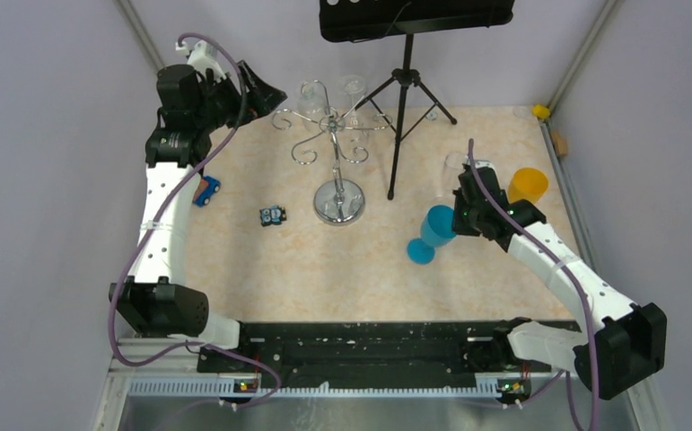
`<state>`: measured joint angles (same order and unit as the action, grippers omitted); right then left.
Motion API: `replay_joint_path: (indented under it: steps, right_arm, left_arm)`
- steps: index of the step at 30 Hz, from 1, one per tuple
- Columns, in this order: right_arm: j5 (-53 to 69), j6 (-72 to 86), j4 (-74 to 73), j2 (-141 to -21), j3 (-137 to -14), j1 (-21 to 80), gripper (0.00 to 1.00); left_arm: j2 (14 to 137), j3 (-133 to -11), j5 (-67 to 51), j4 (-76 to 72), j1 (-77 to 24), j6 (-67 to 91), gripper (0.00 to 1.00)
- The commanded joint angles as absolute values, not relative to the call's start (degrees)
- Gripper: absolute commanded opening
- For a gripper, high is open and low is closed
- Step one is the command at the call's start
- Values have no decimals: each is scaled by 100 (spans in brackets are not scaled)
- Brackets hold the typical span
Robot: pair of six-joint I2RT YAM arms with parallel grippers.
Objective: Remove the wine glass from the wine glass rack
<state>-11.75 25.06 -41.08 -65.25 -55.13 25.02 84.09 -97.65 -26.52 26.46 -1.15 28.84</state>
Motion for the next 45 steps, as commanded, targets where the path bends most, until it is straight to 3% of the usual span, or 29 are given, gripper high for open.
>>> replay_joint_path:
  steps: [1, 6, 19, 24, 28, 30, 36, 45]
  right_arm:
    - [-1813, 2317, -4171, -6533, -5773, 2508, 0]
    - [-2326, 2181, -4588, -6467, -6007, 2189, 0]
    - [-2617, 1607, -5031, -6043, -5898, -424, 0]
    - [-2646, 1687, -4935, -6109, -5857, -800, 0]
    - [-2520, 1738, -4871, -6149, -5875, -956, 24]
    - [-2502, 1749, -4895, -6196, -5853, -990, 31]
    - [-2642, 1772, -4989, -6153, -5944, -1035, 43]
    - [-2838, 1588, -5199, -5882, -6629, -1028, 50]
  left_arm:
    - [8402, -9879, -2925, 2220, -56, 2940, 94]
    - [8457, -9887, -2966, 2171, -42, 2953, 94]
    - [8591, -9851, -2966, 2183, 146, 2921, 94]
    - [8733, -9971, -3105, 2073, 191, 3122, 94]
    - [8788, -10017, -3187, 2026, 206, 3193, 94]
    - [8818, -10036, -3230, 2022, 210, 3214, 94]
    - [8798, -10061, -3293, 2046, 218, 3222, 94]
    - [8868, -10172, -3194, 2155, 241, 3212, 93]
